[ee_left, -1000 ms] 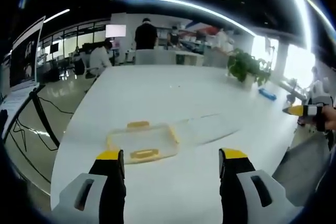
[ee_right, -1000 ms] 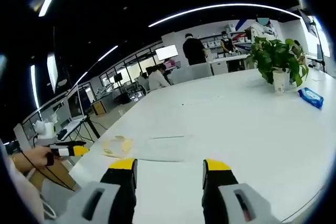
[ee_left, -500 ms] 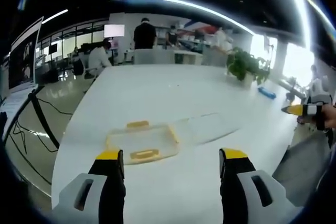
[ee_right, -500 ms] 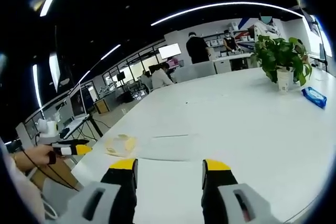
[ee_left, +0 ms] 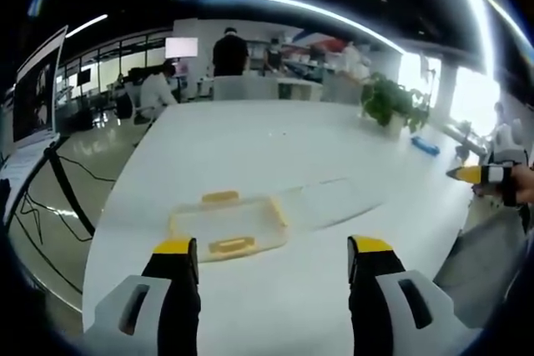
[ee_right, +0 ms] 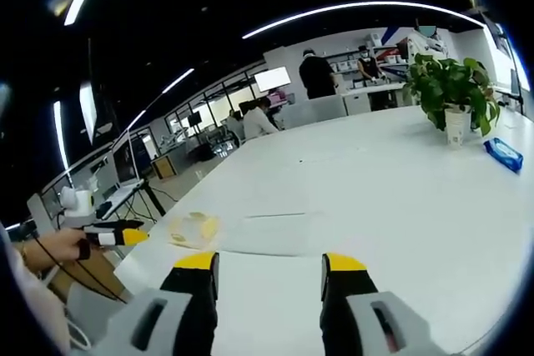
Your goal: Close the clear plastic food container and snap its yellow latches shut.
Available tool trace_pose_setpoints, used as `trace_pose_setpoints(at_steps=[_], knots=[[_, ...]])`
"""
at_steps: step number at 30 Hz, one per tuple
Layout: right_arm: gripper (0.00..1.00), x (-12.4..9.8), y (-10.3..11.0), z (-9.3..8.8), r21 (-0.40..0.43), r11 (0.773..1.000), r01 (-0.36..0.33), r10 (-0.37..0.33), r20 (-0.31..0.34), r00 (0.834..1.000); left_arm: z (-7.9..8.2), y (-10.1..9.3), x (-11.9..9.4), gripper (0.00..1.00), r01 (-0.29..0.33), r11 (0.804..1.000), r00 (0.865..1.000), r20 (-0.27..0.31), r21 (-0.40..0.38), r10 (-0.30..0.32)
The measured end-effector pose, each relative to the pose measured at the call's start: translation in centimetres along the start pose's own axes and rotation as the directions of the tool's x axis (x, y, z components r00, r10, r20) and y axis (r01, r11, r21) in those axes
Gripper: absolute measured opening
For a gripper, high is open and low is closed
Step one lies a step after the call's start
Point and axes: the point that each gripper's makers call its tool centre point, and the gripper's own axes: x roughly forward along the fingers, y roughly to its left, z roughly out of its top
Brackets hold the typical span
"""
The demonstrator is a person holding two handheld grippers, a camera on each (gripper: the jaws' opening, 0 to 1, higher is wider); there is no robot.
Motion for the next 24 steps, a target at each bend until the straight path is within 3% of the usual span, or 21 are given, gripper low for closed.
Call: trace_pose_setpoints(at_steps=[24], knots=[[0.47,2.0,0.5,1.1,-0.029,1.0,-0.01,0.01,-0.006,1.0,0.2,1.4,0.8,0.66,-0.004,1.0,1.0,-0.009,-0.007,0.003]])
